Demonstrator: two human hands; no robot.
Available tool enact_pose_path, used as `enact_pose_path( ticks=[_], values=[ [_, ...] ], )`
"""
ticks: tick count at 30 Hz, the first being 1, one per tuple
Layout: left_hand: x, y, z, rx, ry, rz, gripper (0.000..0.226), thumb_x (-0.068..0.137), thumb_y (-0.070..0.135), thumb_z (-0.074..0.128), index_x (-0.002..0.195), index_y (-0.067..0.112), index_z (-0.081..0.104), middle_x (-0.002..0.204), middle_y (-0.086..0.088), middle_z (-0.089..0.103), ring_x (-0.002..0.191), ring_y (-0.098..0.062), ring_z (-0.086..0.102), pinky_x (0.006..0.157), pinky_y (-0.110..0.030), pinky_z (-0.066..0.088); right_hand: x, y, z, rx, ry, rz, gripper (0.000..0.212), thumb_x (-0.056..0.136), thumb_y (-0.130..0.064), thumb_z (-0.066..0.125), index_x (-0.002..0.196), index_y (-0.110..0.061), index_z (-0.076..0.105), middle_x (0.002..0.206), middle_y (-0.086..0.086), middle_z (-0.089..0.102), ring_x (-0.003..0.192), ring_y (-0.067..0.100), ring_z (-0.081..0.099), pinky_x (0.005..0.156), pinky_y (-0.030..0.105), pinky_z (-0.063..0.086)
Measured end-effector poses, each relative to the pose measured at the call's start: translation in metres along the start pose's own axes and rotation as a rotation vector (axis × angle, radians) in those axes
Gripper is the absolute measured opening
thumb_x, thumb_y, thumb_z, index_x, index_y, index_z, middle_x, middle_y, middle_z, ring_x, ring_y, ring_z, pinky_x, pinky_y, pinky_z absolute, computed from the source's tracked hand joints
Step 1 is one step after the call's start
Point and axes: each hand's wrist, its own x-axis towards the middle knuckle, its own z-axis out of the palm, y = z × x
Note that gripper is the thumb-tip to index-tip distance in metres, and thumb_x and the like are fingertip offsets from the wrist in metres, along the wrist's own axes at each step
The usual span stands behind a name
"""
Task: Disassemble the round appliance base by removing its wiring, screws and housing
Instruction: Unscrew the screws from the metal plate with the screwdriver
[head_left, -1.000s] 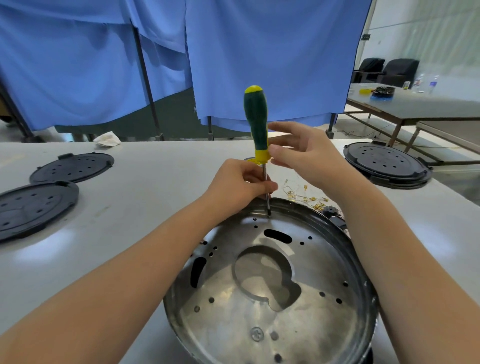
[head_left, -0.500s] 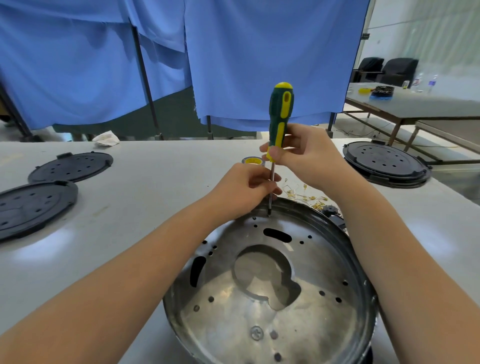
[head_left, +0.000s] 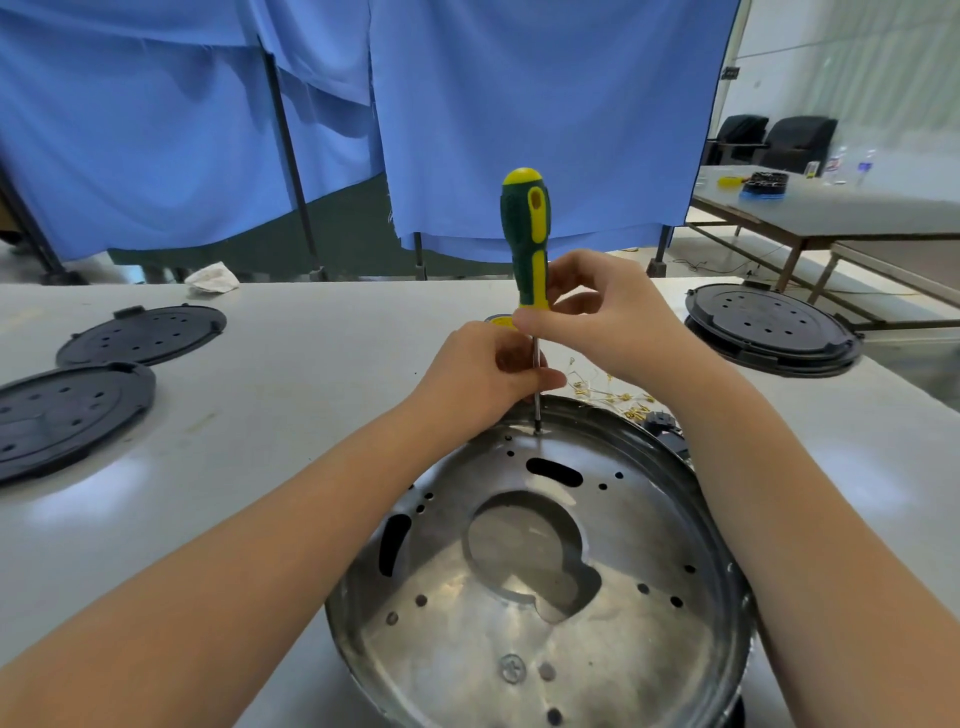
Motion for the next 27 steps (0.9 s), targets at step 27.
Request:
enact_pose_path(
  ticks=[27],
  values=[
    [-0.0011, -0.0036, 0.0012, 0.017, -0.025, 0.047, 0.014, 0.083, 0.024, 0.073, 0.088, 0.010, 0.071, 0.080, -0.003, 0.071, 0.078, -0.017, 0.066, 0.079, -0.031, 0.053, -0.0019, -0.0040, -0.0015, 0.011, 0.016, -0.028, 0.011, 0.084, -0.022, 0.072, 0.089, -0.026, 0.064, 0.086, -0.010, 0.067, 0.073, 0.003, 0.068, 0.068, 0.016, 0.054]
  ],
)
